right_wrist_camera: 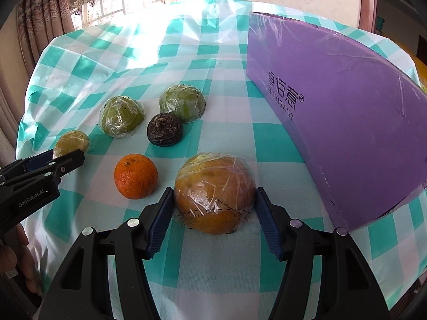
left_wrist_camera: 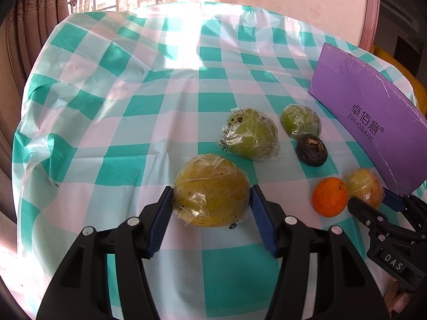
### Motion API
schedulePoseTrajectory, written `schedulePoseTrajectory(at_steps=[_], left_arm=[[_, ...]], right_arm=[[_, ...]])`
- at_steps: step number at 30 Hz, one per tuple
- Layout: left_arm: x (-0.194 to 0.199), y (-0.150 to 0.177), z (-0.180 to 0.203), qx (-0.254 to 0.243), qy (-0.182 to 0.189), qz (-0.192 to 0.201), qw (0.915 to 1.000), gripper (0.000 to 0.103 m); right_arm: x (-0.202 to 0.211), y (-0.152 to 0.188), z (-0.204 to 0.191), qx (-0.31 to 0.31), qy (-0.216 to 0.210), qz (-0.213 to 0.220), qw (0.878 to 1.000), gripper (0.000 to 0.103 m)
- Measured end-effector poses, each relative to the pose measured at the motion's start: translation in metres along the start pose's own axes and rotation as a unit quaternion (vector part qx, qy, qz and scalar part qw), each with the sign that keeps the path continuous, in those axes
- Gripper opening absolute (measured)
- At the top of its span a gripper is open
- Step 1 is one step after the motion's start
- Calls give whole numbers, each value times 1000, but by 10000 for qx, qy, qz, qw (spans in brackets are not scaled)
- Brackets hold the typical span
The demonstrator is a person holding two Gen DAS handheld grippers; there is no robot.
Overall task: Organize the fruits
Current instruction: 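Lift the yellow-green fruit with the left tool while the right lifts the brown fruit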
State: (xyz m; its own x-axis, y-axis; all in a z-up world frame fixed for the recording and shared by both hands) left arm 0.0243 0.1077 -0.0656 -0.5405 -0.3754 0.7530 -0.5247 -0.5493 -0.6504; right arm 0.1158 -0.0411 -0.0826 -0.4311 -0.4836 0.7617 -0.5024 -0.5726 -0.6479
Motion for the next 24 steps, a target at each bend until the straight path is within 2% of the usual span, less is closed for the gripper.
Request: schedulePoseTrajectory(at_steps=[8,13,24], left_arm=[[23,9,14,-349,-49,283,9990,58],[29,16,32,-769,-172,469,9958,58],[35,13,34,-893,-253,631,9937,58]], right_arm=[[21,4,-9,228,-216,329,9990,60],[31,3,-10,218,-407,570,9973,60],[52,-2,-15,372,-423,1064,9927,60]])
Point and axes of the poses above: each gripper's, at about its wrist camera, not at the fingertips, and x roughly against the way its jaws point, z to its right, y to its underside, the point moved 9 cm from there along -x, roughly the way its jaws point, and after that the axes turned 7 degrees about x, right-handed, at the moved point
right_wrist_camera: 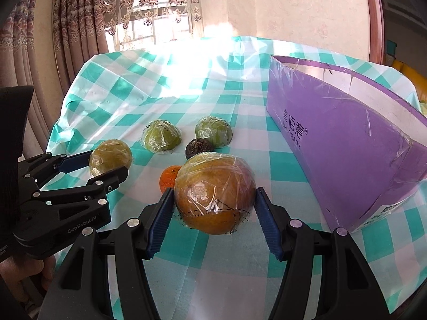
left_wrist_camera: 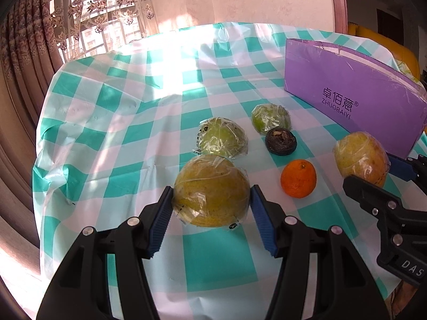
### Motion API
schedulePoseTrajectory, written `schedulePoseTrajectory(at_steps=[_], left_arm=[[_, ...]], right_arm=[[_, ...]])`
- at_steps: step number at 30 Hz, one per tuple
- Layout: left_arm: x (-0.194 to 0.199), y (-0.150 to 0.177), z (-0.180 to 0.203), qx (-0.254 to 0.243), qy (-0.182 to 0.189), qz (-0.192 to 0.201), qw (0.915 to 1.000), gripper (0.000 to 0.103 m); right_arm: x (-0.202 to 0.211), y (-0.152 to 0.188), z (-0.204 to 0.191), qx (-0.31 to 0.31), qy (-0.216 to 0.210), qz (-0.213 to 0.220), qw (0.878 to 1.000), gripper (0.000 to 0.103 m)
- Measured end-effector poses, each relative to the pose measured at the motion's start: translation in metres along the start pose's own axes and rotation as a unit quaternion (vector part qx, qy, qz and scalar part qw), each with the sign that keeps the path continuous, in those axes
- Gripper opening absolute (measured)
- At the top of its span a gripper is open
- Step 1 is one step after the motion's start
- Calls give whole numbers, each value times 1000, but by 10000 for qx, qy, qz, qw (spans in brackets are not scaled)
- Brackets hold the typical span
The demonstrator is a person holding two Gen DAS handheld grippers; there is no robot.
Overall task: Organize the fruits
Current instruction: 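Lift the yellow-green fruit with the left tool while the right lifts the brown fruit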
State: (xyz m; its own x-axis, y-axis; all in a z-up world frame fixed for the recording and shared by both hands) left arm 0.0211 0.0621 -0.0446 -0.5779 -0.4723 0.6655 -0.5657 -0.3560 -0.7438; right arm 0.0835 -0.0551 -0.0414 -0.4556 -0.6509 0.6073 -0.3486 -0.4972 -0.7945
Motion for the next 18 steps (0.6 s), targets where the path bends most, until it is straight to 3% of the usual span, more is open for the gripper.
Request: schedulePoseTrajectory(at_steps=[9,18], left_arm=[[31,-15,8,-300,-219,397,9985,58],[53,-19,21,-214,132,489,9985,58]], right_arm=[[19,-5,1,36,124,271,9995,60],[40,8,18,-220,176,222,9994,60]])
Point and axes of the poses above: each gripper's, at about its wrist camera, not at the fingertips, and x roughly against the way its jaws point, z to its right, y to its underside, the point moved 9 cm from there along -x, roughly the way its jaws point, and after that the axes turned 7 degrees about x, right-handed, at the moved point
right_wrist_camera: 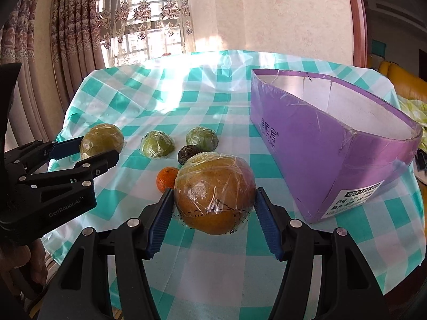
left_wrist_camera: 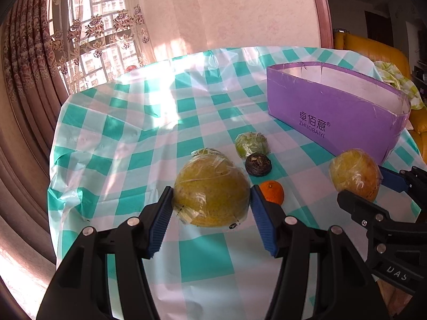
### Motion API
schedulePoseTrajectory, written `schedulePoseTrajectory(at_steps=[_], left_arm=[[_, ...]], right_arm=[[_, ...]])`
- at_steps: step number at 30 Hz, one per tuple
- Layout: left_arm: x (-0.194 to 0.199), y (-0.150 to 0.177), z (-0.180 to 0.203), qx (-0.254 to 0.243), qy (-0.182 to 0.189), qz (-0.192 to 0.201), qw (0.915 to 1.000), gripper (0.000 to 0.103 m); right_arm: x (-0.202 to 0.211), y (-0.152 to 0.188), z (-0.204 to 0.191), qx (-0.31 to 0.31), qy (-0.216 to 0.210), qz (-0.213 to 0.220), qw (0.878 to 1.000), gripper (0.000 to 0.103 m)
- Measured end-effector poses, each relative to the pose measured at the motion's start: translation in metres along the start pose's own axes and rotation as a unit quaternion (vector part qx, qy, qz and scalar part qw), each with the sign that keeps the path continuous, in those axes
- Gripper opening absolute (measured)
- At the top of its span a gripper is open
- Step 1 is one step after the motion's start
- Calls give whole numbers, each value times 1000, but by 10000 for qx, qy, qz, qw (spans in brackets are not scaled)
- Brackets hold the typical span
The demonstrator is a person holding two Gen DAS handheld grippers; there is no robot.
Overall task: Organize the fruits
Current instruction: 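Lift the yellow-green fruit with the left tool while the right lifts the brown fruit, then carry both wrapped fruits over the purple box with both tools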
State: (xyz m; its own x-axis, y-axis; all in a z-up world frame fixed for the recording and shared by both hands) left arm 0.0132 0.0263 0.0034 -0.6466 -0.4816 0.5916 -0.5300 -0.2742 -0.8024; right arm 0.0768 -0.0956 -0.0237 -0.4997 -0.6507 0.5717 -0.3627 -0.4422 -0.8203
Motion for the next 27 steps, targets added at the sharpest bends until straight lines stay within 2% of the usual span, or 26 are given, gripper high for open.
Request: schedulePoseTrajectory(at_steps=[15,21,27], left_arm=[[19,-21,45,-157,676,174,9974,58],[18,-50,73,-367,968,379,9939,58],[2,-85,110,-728,1222,434,9889,58]], right_arm=[[48,0,60,-381,384,129,9985,60],[71,-24,102,-456,768,353,9954,60],[68,-58,147,-323,1206,468,9911,60]])
Point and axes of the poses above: each gripper's, at about its wrist camera, not at the fingertips, and x roughly against the way its jaws point, z to its right, y to its underside, the point moved 9 cm from there along -x, roughly the way its jaws point, and after that the axes turned 7 degrees about x, right-handed, at the moved point
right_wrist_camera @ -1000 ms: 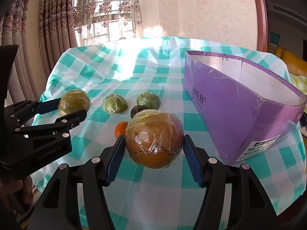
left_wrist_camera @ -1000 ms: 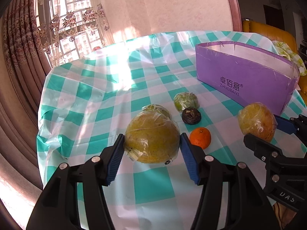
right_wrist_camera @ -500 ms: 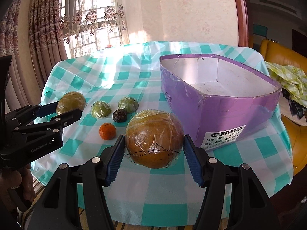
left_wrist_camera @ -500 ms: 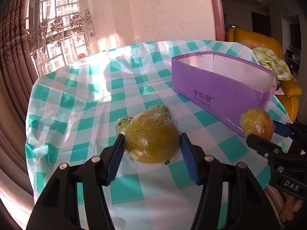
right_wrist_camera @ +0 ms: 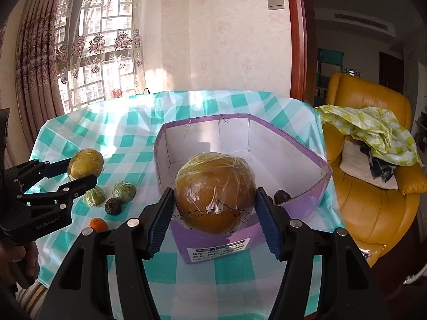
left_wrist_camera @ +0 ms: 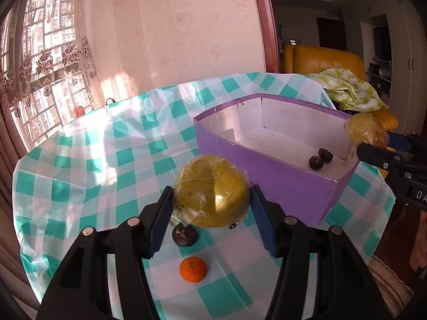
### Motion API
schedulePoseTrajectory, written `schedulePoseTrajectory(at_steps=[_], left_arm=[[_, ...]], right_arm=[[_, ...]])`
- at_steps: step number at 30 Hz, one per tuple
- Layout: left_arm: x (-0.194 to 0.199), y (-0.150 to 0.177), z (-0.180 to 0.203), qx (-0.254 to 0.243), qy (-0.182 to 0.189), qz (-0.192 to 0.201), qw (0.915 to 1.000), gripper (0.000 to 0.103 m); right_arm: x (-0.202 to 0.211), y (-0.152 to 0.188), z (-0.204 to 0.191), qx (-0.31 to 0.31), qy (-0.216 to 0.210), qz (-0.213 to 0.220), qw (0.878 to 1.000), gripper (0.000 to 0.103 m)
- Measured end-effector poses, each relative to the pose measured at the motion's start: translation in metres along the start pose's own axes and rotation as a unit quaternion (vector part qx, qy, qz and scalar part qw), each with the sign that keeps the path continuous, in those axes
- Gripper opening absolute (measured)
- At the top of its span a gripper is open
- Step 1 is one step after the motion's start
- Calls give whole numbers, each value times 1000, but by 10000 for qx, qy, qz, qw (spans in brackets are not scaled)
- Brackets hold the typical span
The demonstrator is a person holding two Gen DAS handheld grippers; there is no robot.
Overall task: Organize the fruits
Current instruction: 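Carry both wrapped fruits over the purple box with both tools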
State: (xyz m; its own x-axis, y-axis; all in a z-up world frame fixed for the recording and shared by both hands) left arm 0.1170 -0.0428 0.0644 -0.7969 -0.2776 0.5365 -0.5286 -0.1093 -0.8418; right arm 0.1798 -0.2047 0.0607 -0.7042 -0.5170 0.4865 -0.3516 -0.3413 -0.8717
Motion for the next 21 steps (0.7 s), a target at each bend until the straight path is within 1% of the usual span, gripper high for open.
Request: schedulePoseTrajectory(at_steps=[4,9,14,18,21], left_arm=[[-25,-24,15,-149,126,-79,9998,58],[-68,-54,30,-83,380,-395,9985,58],[-112,-87,40,150,458,-651,9967,58],[-143,-117,47,395,493,-798,9948,58],[-167,-133,52,578,492,-972,9924,58]], right_arm=[[-27,-21,22,-71,91,-73,9999,60],[-59,-41,39,-65,184,-167,9997,60],[-93,-66,52,62,181,-258,9995,60],[-115,-86,68,-119,129,-312,9994,60],[-130,-95,78,-95,181,-356,9992,60]])
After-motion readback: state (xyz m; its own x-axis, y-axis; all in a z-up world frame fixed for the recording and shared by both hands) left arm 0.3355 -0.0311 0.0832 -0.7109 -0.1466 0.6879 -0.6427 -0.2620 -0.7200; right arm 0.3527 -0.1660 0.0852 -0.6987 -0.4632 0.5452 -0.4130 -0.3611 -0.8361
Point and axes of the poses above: each gripper's, at about its wrist camera, not at the fingertips, and x roughly against the way its jaws point, z to its right, y to its underside, the point moved 9 cm from there along -x, roughly the way its jaws point, and after that the axes turned 7 degrees about x, right-handed, at the moved point
